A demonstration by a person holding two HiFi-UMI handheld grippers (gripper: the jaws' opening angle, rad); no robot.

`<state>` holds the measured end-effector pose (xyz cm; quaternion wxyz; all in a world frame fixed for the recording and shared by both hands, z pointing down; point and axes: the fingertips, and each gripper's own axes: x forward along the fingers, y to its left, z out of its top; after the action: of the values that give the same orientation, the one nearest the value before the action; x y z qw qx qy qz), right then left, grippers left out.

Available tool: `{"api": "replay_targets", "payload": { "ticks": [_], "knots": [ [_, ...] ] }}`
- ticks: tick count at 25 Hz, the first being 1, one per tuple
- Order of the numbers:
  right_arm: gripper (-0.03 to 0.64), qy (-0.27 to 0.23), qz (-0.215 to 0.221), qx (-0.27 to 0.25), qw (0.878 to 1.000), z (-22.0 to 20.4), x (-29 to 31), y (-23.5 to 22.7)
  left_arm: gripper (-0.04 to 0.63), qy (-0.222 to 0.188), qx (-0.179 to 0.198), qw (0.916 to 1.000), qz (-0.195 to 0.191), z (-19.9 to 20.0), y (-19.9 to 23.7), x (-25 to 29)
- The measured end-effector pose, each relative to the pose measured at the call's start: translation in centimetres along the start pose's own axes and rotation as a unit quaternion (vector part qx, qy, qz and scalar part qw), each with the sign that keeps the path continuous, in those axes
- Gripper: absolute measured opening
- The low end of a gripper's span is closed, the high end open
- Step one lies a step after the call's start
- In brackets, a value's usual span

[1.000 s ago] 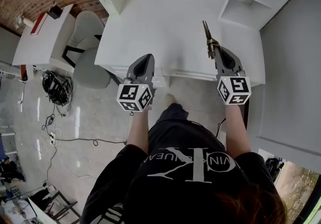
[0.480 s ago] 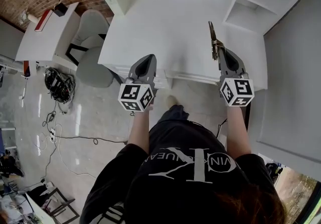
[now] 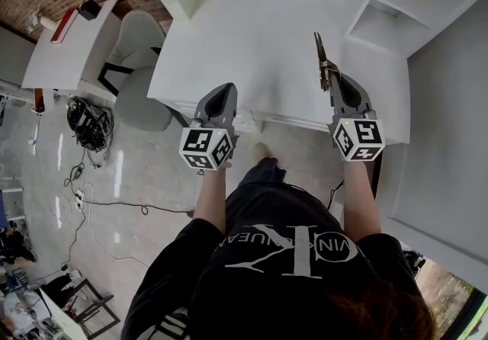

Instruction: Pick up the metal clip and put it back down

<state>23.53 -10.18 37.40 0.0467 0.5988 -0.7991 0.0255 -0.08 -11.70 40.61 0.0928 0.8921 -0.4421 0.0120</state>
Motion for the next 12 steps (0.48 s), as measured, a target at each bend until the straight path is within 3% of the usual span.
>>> {"api": "replay_targets", "payload": {
  "ticks": [12],
  "knots": [
    [0.014, 0.044, 0.021, 0.005, 0.999, -3.1, 5.0, -0.5, 0.005, 0.027, -0.01, 0.9995, 0.01, -2.0, 2.9, 2.7]
  ]
}}
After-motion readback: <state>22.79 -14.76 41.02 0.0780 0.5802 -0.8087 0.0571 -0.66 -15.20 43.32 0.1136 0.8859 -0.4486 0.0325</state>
